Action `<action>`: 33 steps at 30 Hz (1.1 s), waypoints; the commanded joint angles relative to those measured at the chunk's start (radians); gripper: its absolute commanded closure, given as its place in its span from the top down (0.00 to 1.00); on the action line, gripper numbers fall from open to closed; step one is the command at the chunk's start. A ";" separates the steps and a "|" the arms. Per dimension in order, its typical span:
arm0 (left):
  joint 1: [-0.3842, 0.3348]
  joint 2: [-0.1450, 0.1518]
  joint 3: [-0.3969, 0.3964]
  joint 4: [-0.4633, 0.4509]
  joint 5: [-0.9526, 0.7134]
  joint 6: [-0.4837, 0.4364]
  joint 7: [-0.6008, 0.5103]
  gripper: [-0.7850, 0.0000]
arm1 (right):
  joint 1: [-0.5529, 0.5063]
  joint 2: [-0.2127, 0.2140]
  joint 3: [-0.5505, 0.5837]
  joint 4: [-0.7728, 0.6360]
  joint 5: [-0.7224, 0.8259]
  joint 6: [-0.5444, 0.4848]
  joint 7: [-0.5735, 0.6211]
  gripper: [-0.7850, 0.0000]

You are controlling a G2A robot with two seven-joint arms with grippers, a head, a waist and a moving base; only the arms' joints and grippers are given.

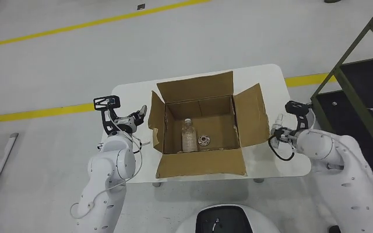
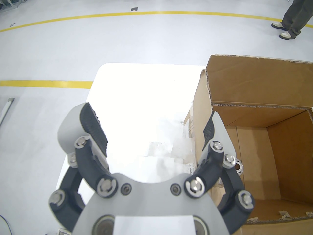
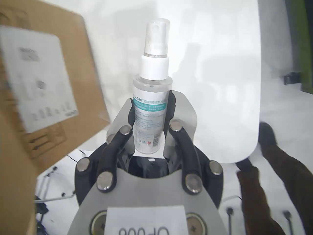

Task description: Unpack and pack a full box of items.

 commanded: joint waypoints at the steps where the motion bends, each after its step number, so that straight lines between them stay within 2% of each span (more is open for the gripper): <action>1: 0.000 0.000 0.000 0.000 0.000 0.000 0.000 1.00 | -0.031 -0.002 0.079 -0.044 0.150 -0.034 -0.107 0.00; 6: 0.000 0.000 0.000 0.000 0.000 0.000 0.000 1.00 | -0.075 -0.011 0.192 -0.134 0.402 -0.149 -0.346 0.00; 8: 0.000 0.000 0.000 0.000 0.000 0.000 0.000 1.00 | -0.074 -0.014 0.202 -0.164 0.466 -0.199 -0.408 0.00; 11: 0.000 0.000 0.000 0.000 0.000 0.000 0.000 1.00 | -0.048 -0.012 0.172 -0.179 0.512 -0.279 -0.430 0.00; 17: 0.000 0.000 0.000 0.000 0.000 0.000 0.000 1.00 | 0.123 -0.007 -0.005 -0.076 0.494 -0.361 -0.341 0.00; 21: 0.000 0.000 0.000 0.000 0.000 0.000 0.000 1.00 | 0.281 -0.011 -0.201 0.069 0.363 -0.341 -0.230 0.00; 24: 0.000 0.000 0.000 0.000 0.000 0.000 0.000 1.00 | 0.398 -0.019 -0.361 0.181 0.174 -0.299 -0.145 0.00; 33: 0.000 0.000 0.000 0.000 0.000 0.000 0.000 1.00 | 0.607 -0.075 -0.661 0.525 0.098 -0.276 -0.021 0.00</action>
